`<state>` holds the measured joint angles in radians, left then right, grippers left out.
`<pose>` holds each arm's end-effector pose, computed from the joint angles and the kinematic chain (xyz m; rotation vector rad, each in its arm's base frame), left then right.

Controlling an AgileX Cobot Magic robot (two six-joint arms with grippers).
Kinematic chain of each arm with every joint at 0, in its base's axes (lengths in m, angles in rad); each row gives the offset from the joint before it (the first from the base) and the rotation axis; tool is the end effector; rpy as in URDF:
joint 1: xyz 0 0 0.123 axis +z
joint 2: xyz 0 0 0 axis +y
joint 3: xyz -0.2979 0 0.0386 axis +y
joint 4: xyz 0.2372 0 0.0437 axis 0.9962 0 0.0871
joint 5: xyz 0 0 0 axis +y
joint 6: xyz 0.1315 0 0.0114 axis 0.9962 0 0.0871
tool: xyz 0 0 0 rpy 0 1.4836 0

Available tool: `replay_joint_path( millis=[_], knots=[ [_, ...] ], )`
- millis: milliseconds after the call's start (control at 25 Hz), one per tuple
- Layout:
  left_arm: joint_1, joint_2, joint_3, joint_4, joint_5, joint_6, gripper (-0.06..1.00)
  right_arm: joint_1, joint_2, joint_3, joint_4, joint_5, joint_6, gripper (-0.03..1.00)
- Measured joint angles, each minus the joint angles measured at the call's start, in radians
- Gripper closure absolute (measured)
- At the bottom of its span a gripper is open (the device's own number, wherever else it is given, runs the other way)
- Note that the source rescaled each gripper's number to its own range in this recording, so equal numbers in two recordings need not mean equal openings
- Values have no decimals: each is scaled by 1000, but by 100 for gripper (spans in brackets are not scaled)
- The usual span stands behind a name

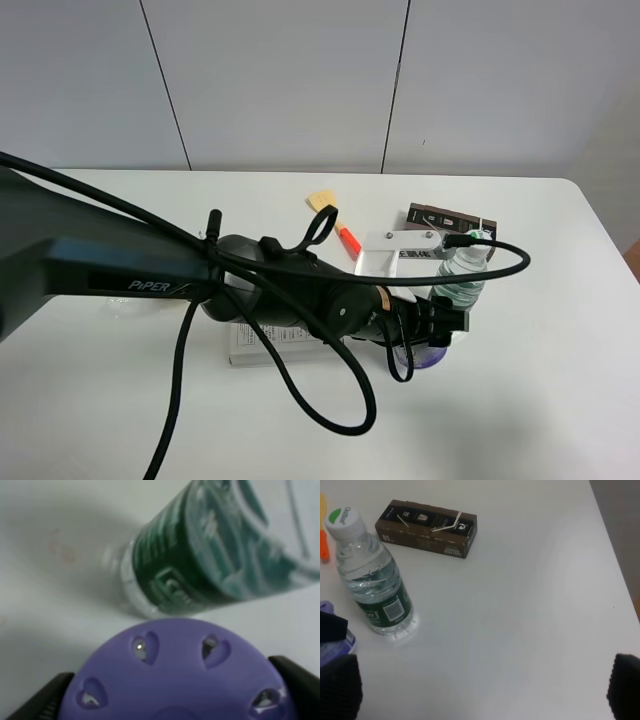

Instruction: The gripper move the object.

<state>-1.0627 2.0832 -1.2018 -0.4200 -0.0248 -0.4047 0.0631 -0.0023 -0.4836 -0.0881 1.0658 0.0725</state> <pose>0.2244 -0.4002 0.1164 0.2953 2.5143 -0.8582 0.0080 -0.0097 0.2482 0.0133 2.0603 -0.0220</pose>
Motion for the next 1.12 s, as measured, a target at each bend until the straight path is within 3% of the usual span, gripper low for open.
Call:
replay_joint_path(
  millis=[80,120,440,560,680,960,1120],
  knots=[
    [0,-6,-15,-4,-6,-1,68,0,0,0,0,0,0,-3],
    [0,-10,-17,-5,-10,-1,65,0,0,0,0,0,0,-3],
    [0,-17,-21,-6,-5,7,61,0,0,0,0,0,0,-3],
    [-1,-40,-21,-6,83,43,61,0,0,0,0,0,0,-3],
    [-15,-104,-21,-6,198,151,60,0,0,0,0,0,0,-3],
    [-31,-331,-22,-6,385,546,60,0,0,0,0,0,0,-3],
    [3,-439,-22,27,485,706,60,0,0,0,0,0,0,-3]
  ],
)
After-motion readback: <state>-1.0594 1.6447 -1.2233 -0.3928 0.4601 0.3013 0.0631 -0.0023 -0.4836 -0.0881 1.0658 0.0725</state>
